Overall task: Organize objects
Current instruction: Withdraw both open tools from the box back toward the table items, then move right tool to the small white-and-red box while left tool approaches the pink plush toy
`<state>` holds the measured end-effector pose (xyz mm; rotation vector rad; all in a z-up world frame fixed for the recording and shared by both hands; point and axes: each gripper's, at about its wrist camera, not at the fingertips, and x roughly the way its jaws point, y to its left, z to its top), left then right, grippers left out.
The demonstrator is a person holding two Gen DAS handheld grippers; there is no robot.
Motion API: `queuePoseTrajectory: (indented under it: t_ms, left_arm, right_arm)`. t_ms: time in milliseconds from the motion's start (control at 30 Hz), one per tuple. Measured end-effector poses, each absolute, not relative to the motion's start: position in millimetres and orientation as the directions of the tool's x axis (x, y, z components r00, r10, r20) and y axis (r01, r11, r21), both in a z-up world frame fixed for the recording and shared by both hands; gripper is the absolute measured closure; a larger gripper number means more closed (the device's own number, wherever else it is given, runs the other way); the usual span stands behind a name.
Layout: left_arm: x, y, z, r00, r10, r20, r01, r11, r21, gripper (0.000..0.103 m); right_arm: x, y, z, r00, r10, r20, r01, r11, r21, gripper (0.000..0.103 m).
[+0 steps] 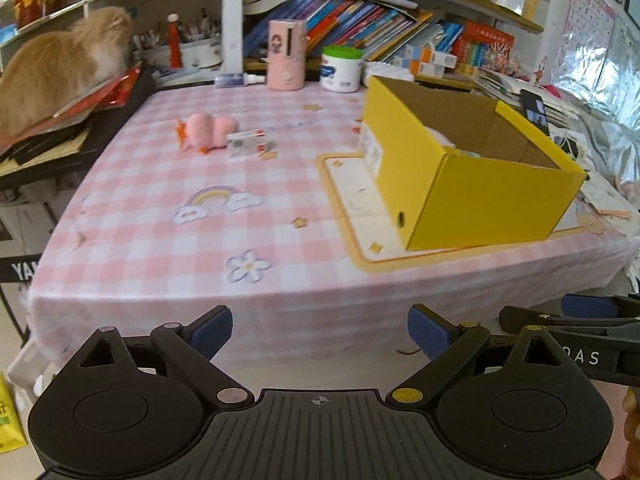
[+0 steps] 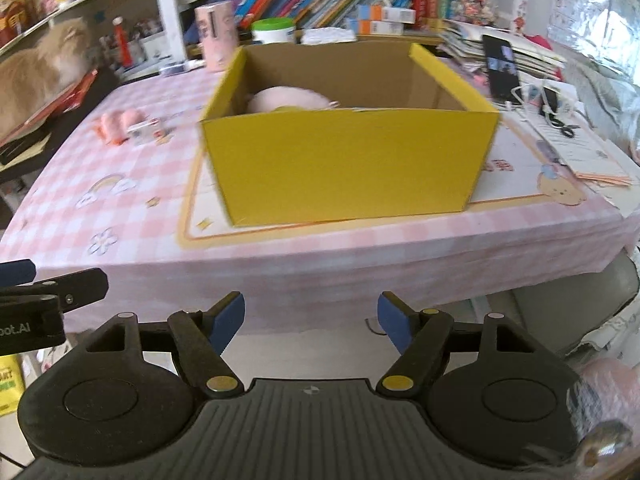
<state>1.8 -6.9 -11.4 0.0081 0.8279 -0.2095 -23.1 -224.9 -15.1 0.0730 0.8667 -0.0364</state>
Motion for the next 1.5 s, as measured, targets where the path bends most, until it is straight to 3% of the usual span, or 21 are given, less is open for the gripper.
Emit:
queuePoseTrajectory:
  t_ms: [933,1500]
  left_arm:
    - [-27.9,90.7,1.7,0.709,-0.086,-0.7,0.097,0.995,-0.023,0.007]
    - [3.2,104.8,-7.4,0.692,-0.034,-0.721,0.032,0.999,-0.017,0.007]
  right_arm:
    - [-40.7,-118.5,-1.0,0.699,0.098,-0.709,-0.071,0.995,0.068,0.028]
    - [-4.7,-93.2,-8.1,0.682,0.148,-0.717,-0.151,0.987,0.06,0.027]
